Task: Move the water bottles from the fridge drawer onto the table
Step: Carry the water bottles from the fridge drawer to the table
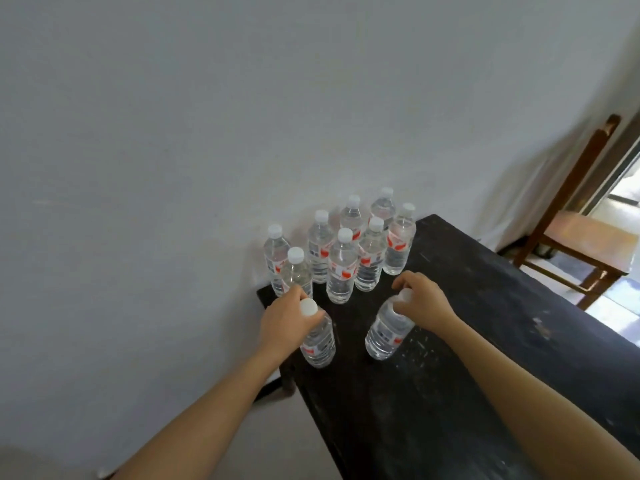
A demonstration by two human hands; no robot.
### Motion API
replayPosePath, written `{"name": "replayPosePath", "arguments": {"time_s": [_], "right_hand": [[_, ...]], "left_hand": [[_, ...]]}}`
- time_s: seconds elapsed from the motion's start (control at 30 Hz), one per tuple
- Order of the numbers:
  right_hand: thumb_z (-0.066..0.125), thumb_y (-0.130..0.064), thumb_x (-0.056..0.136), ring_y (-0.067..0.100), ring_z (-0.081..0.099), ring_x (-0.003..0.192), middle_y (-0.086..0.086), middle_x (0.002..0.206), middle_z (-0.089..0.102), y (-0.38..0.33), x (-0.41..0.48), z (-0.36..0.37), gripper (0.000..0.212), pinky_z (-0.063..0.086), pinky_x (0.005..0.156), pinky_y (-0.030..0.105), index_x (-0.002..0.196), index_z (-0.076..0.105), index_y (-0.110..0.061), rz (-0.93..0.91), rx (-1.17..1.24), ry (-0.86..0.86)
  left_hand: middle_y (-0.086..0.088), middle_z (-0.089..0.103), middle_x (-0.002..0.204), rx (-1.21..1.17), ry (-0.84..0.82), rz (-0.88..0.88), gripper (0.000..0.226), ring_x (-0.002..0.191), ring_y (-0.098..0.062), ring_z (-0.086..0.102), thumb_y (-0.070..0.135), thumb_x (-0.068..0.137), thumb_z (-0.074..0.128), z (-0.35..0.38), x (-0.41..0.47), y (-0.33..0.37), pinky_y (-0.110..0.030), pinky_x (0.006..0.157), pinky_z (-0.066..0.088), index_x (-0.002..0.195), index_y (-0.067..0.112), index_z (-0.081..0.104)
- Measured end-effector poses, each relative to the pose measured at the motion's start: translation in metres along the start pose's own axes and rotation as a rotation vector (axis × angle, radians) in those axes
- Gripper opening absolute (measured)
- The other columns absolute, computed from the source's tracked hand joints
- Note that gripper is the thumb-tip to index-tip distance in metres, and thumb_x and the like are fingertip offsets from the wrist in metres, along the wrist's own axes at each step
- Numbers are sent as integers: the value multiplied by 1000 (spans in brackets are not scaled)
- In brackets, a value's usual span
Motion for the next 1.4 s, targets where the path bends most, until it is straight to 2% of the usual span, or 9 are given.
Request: {"name": "replayPosePath", "arguments": {"time_s": [0.13,0.33,0.4,0.5,0.73,0.93,1.03,1.17,1.4], "right_hand": [[67,-15,76,14,52,89,1,110,52,-6,39,12,34,42,70,22,108,55,-18,-17,15,6],[60,-15,82,21,51,100,8,125,44,-11,74,39,34,47,87,32,116,53,-13,-48,-27,-75],[58,-15,84,24,50,103,10,124,42,-14,78,47,32,46,92,36,115,51,-11,-70,-51,-104],[58,-15,84,20,46,100,10,121,41,-14,84,48,27,44,90,31,110,51,-10,-83,-78,-106],[55,-14,85,22,46,100,8,114,40,-15,82,51,28,43,88,30,113,50,-10,-56,-70,-119],[53,-23,89,30,49,111,14,130,37,-8,82,54,41,46,95,39,127,41,-16,45,-170,-168],[54,-22,89,30,51,110,15,134,35,-11,85,54,39,47,93,38,125,44,-13,85,-193,-196],[63,-17,84,18,56,89,10,111,58,-16,97,40,17,51,82,30,98,60,-10,97,-152,-133],[64,-18,83,19,56,88,10,106,61,-34,107,46,22,47,76,27,102,62,-6,68,-197,-115]], "left_hand": [[3,58,81,-28,-21,-21,30,77,-18,58,39,75,67,8,10,-5,-36,69,48,84,19,47],[11,54,76,26,-15,18,28,73,-10,53,41,77,67,7,26,-9,-21,57,36,85,22,48],[12,53,75,16,-27,22,27,73,-10,53,40,76,67,8,31,-12,-22,57,39,83,22,48],[7,59,78,2,-36,33,26,75,-14,57,40,75,66,10,41,-11,-33,66,47,81,23,49],[7,52,76,22,-75,65,25,72,-13,51,35,78,64,18,56,-3,-26,58,35,83,20,45],[6,52,80,32,-148,105,27,74,-13,51,35,79,64,30,69,2,-25,60,37,85,20,43],[4,51,80,53,-201,150,27,74,-15,52,34,79,63,37,70,7,-27,62,40,86,19,42],[2,50,81,42,-209,141,30,74,-15,50,33,78,65,36,74,6,-27,62,37,87,18,41],[3,48,81,86,-271,142,33,75,-16,48,34,78,65,42,77,7,-27,62,35,89,18,38]]}}
Point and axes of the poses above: each hand's wrist, its own x-axis towards the middle knuckle, its own z-axis out of the palm, y = z × x, the point moved 9 cm from there along x, towards the middle knuckle
